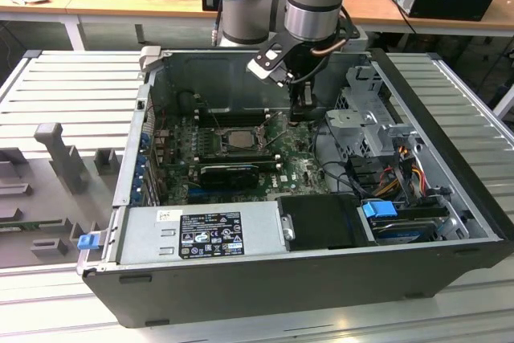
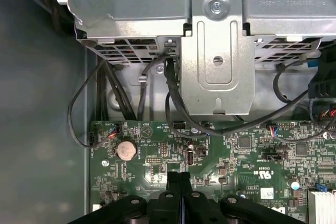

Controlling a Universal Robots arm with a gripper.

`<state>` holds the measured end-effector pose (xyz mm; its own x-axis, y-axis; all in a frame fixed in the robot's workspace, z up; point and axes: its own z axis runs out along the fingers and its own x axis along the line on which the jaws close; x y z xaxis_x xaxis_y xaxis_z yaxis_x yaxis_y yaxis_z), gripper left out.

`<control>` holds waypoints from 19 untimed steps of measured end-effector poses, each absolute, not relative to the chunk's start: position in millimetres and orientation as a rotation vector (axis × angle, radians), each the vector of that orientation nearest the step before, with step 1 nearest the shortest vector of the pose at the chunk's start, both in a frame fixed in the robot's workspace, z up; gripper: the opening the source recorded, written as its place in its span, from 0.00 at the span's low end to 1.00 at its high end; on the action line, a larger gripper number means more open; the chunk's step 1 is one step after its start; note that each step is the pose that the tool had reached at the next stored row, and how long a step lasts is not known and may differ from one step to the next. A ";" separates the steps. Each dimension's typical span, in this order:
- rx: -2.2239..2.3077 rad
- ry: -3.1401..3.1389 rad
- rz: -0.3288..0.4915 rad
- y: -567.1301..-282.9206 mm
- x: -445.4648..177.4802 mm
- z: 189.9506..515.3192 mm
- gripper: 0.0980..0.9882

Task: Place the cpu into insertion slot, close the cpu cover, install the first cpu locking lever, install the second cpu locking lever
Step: 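Close the cpu cover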

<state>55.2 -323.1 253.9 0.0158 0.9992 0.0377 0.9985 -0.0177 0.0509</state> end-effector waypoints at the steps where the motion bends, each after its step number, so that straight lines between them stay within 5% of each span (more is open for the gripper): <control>1: 2.232 2.195 0.098 -323.1 55.3 252.7 0.01; 19: 2.232 2.195 0.098 -323.1 28.3 250.4 0.01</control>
